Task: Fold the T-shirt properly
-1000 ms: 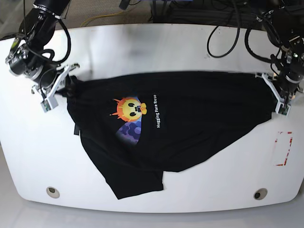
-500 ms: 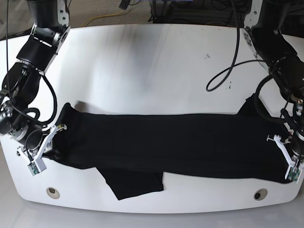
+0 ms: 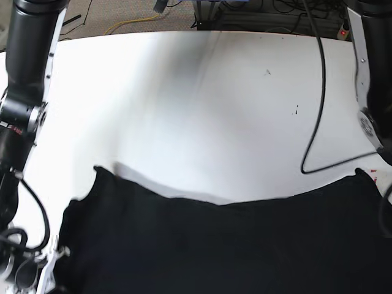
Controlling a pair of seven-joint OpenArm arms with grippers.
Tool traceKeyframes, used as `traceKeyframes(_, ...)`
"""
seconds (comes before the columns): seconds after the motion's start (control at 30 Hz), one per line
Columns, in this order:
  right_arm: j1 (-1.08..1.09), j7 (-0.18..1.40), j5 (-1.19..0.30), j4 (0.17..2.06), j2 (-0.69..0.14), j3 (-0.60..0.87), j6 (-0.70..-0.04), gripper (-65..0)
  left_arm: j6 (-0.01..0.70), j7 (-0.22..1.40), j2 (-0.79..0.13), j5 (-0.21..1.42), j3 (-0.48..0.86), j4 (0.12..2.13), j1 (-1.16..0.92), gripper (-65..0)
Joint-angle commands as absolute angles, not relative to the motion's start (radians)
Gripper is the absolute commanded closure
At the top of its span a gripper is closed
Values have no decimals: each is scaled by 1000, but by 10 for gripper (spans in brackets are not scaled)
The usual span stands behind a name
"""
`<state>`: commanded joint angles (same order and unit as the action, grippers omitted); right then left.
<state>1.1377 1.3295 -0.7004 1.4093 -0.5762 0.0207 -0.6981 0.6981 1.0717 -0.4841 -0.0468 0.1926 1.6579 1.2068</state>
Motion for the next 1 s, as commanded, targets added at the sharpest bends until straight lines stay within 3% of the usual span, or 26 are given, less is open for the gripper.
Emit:
traceKeyframes(0.27, 1130, 1354, -702, 1414, -576, 18, -698, 0, 698, 1076, -486, -5, 168, 1630, 1244, 0)
traceKeyframes(0.47, 908, 1354, -734, 1546, -576, 88, -698, 0, 698, 1125, -509, 4, 193, 1796, 986, 0)
traceKeyframes(0.7, 624, 1354, -768, 1684, -530, 205, -698, 0, 698, 1194, -443, 4, 259, 1983, 656, 0)
traceKeyframes(1.0, 283, 1354, -769, 1833, -464, 364, -698, 0, 698, 1196, -361, 5, 401, 2011, 280, 0)
